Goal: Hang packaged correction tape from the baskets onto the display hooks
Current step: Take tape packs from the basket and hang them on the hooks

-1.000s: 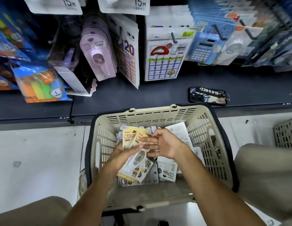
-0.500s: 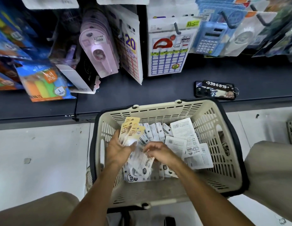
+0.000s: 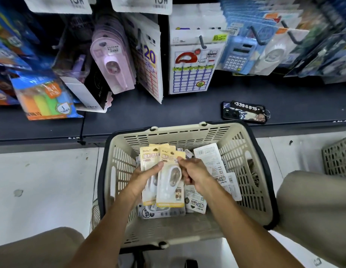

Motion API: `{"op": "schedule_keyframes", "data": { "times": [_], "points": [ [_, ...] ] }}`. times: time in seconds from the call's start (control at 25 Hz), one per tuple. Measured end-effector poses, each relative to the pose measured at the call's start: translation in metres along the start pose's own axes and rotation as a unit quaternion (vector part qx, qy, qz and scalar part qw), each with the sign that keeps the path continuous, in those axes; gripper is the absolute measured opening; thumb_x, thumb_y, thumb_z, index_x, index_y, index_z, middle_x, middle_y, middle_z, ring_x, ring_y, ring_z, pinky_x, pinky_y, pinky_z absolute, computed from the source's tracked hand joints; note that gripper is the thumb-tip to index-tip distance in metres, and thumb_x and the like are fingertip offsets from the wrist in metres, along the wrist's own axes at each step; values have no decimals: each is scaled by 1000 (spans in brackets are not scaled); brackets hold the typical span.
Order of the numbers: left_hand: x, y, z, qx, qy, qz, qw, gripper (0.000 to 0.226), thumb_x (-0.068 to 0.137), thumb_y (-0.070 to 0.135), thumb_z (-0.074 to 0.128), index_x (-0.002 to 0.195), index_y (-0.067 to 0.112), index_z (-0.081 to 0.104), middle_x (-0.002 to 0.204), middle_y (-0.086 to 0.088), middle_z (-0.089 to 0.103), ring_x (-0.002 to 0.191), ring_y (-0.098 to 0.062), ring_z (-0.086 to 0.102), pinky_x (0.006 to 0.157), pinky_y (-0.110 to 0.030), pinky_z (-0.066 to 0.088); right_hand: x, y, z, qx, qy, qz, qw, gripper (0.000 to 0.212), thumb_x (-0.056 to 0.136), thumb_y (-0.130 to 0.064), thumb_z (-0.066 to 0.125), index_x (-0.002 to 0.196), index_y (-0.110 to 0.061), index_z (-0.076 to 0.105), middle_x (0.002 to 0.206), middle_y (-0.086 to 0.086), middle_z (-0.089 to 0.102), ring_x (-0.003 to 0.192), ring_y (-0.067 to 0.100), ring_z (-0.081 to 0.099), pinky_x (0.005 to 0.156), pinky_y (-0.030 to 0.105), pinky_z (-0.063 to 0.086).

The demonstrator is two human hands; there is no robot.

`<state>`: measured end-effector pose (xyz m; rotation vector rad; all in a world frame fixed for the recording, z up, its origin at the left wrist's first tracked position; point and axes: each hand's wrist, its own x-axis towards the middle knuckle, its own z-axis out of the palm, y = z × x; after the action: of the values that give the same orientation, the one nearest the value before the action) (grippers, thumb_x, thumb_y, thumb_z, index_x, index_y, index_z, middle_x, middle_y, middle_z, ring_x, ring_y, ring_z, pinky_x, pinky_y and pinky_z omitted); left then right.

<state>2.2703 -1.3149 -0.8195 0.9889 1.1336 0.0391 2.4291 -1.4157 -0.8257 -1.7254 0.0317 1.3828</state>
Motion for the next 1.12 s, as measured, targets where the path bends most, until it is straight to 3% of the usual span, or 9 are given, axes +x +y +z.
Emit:
{"op": "schedule_keyframes", "data": {
  "times": [0.2, 0.32, 0.44, 0.56, 0.72, 0.84, 0.92, 1.04, 1.12],
  "points": [
    [2, -7, 6, 60, 45, 32, 997, 54, 64, 19, 94, 113, 24, 69, 92, 15, 79, 94, -4, 71, 90, -29, 50, 3, 1, -10, -203, 63, -100, 972, 23, 97, -37, 64, 86, -17, 61, 65, -8, 66, 56, 11, 62, 48, 21, 45],
    [9, -6, 5, 61, 64, 48, 995, 50, 68, 15, 93, 107, 27, 64, 80, 25, 76, 76, 10, 69, 74, -18, 44, 10, 8, -62, -558, 194, -125, 797, 21, 95, -24, 63, 115, -19, 61, 116, -1, 60, 107, 21, 58, 83, 32, 51],
    [13, -11, 5, 67, 76, 56, 993, 48, 68, 17, 92, 104, 27, 62, 75, 29, 74, 68, 14, 67, 70, -17, 42, 16, 22, -83, -577, 121, -101, 801, 33, 91, -12, 59, 123, -21, 55, 127, 4, 61, 113, 25, 60, 88, 36, 54],
    [14, -17, 3, 73, 87, 51, 992, 55, 67, 22, 94, 112, 25, 63, 86, 19, 76, 87, 3, 66, 89, -27, 48, 24, 29, -79, -560, -9, -125, 819, 42, 87, 0, 58, 119, -28, 57, 125, 4, 63, 105, 24, 64, 81, 31, 53],
    [18, -19, 2, 57, 120, 40, 990, 48, 65, 23, 95, 97, 27, 59, 73, 24, 71, 84, 6, 59, 84, -24, 43, 28, 24, -70, -680, -61, -239, 691, 52, 87, 2, 62, 128, -29, 66, 137, -1, 62, 124, 22, 55, 101, 31, 41],
    [21, -15, 0, 46, 145, 48, 987, 49, 65, 19, 95, 95, 26, 56, 75, 25, 68, 81, 9, 57, 84, -21, 43, 21, -16, -77, -703, -26, -333, 627, 12, 95, -23, 63, 102, -25, 73, 125, 0, 65, 122, 23, 50, 114, 43, 33],
    [20, -7, 1, 36, 150, 57, 986, 46, 66, 15, 95, 91, 27, 58, 66, 27, 69, 74, 13, 57, 79, -21, 43, 9, -56, -93, -672, 9, -332, 662, 13, 92, -37, 69, 87, -26, 74, 106, -5, 67, 102, 14, 56, 103, 40, 43],
    [7, 6, 10, 6, 142, 74, 987, 42, 63, 20, 96, 88, 26, 62, 63, 26, 69, 75, 8, 56, 76, -24, 43, -30, -109, -122, -409, -16, -236, 881, 16, 88, -24, 77, 75, -14, 79, 70, 1, 68, 63, 11, 58, 60, 29, 51],
    [-14, 21, 24, -4, 75, 91, 993, 44, 60, 27, 97, 93, 25, 68, 74, 23, 75, 81, -3, 67, 72, -23, 45, -65, -125, -132, -223, -63, -223, 947, 18, 90, -18, 73, 72, -16, 80, 64, 1, 69, 52, 7, 59, 48, 21, 49]
  ]
}}
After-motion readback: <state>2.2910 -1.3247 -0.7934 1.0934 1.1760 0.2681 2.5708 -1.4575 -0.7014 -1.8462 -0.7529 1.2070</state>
